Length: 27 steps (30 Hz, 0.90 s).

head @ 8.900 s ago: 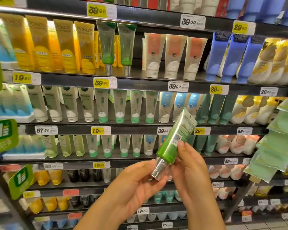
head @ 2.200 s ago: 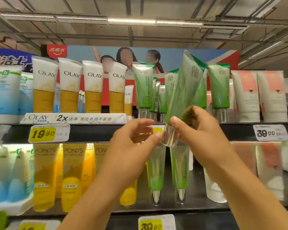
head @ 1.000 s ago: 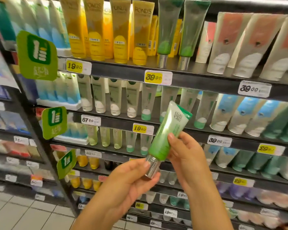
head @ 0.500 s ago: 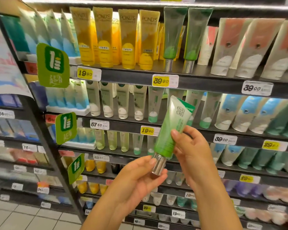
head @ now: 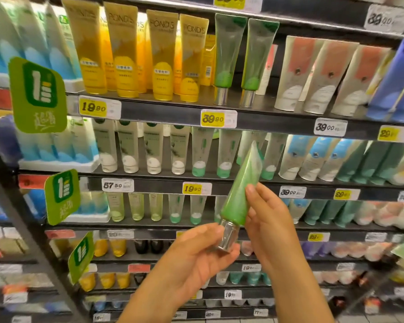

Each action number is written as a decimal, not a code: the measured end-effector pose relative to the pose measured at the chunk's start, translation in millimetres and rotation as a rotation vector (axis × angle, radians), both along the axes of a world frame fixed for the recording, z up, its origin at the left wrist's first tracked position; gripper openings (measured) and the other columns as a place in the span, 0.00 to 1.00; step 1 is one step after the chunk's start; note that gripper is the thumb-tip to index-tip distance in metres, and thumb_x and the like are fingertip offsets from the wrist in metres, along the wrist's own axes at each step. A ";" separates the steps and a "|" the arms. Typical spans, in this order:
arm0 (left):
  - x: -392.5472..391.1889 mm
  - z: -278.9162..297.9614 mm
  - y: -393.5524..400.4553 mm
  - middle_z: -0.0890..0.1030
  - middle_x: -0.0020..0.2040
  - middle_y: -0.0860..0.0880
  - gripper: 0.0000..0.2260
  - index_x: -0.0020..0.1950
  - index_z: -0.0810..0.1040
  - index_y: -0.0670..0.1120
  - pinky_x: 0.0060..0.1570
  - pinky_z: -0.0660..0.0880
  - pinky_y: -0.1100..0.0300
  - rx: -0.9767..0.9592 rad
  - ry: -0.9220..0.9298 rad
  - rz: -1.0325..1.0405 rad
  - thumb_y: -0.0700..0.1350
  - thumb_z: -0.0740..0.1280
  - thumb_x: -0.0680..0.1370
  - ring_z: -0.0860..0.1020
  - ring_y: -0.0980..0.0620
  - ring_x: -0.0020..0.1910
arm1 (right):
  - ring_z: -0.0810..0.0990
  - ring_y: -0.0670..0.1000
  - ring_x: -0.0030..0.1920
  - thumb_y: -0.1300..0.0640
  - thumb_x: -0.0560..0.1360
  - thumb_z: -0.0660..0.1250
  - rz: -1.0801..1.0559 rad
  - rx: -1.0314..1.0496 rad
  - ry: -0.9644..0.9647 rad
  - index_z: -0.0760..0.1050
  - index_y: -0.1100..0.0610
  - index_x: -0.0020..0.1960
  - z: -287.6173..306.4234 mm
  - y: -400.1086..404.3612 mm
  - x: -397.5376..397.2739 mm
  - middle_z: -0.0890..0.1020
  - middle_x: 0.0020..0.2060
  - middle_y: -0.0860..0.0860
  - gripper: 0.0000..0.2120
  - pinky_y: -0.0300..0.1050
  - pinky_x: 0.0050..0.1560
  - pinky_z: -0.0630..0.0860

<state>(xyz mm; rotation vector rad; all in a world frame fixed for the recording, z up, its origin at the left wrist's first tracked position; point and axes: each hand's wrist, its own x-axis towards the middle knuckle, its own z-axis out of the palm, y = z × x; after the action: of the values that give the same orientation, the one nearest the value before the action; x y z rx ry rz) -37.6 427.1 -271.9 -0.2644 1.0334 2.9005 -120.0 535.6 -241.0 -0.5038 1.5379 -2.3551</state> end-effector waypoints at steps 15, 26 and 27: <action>-9.0 0.7 -5.7 0.81 0.45 0.31 0.13 0.43 0.83 0.32 0.34 0.81 0.56 -0.021 -0.056 -0.028 0.41 0.69 0.66 0.83 0.42 0.39 | 0.79 0.46 0.37 0.56 0.77 0.61 -0.079 0.006 -0.012 0.77 0.59 0.53 -7.1 -1.2 -0.2 0.81 0.35 0.50 0.11 0.39 0.38 0.78; -17.7 -1.9 -4.2 0.83 0.40 0.36 0.13 0.48 0.80 0.33 0.35 0.81 0.56 -0.111 -0.042 -0.054 0.38 0.70 0.65 0.84 0.43 0.39 | 0.81 0.51 0.44 0.57 0.76 0.62 -0.205 0.106 0.060 0.76 0.58 0.57 -4.3 -1.0 -7.2 0.84 0.44 0.53 0.11 0.50 0.47 0.78; -18.4 -1.6 -4.0 0.83 0.40 0.37 0.14 0.49 0.79 0.33 0.35 0.81 0.56 -0.122 -0.043 -0.055 0.37 0.70 0.65 0.84 0.44 0.39 | 0.81 0.52 0.44 0.58 0.76 0.63 -0.232 0.113 0.059 0.77 0.59 0.57 -4.6 -0.8 -8.1 0.85 0.43 0.53 0.11 0.51 0.48 0.78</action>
<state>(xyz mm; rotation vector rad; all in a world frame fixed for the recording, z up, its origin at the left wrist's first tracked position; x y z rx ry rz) -56.0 423.1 -273.4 -0.2970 1.1933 2.7748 -128.1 534.8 -245.6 -0.3902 1.8333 -2.4206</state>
